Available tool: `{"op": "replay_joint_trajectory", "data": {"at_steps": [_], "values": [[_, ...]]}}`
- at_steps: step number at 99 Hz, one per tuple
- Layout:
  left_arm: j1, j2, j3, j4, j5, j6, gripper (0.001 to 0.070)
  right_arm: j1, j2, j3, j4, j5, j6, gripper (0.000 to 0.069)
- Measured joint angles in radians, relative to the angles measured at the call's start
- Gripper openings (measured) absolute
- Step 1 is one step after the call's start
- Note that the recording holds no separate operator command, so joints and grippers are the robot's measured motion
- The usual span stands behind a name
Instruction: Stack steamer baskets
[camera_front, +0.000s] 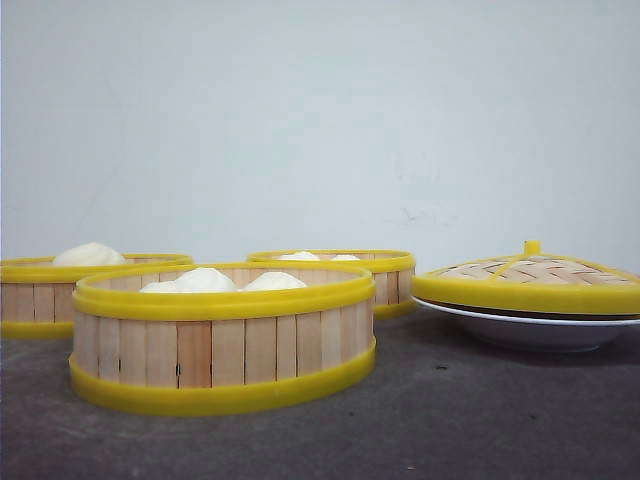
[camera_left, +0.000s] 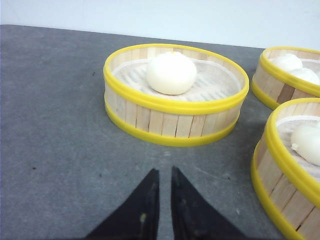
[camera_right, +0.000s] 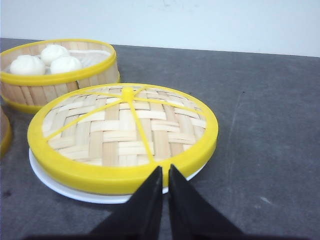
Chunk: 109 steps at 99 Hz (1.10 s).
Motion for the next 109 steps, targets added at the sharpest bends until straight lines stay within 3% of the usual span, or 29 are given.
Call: {"op": "replay_joint_trajectory", "data": {"at_steps": [17, 46, 64, 75, 83, 91, 109], "values": [[0.0, 0.0, 0.0, 0.0, 0.0, 0.0, 0.0015, 0.0, 0.0, 0.0, 0.0, -0.005, 0.002, 0.0016], [0.0, 0.0, -0.001, 0.003, 0.0, -0.008, 0.0015, 0.0, 0.0, 0.0, 0.0, -0.002, 0.093, 0.0014], [0.0, 0.002, 0.019, -0.017, 0.001, -0.1, 0.0015, 0.0, 0.002, 0.041, -0.018, -0.007, 0.216, 0.001], [0.0, 0.031, 0.138, -0.071, 0.002, -0.185, 0.0015, 0.0, 0.018, 0.172, -0.029, -0.032, 0.302, 0.001], [0.0, 0.068, 0.268, -0.097, 0.002, -0.207, 0.0015, 0.0, 0.056, 0.291, -0.066, -0.034, 0.323, 0.001], [0.0, 0.131, 0.392, -0.131, 0.009, -0.199, 0.0015, 0.0, 0.127, 0.402, -0.136, -0.031, 0.32, 0.001], [0.0, 0.338, 0.636, -0.294, 0.024, -0.119, 0.0015, 0.0, 0.33, 0.627, -0.298, -0.03, 0.263, 0.001]]}}
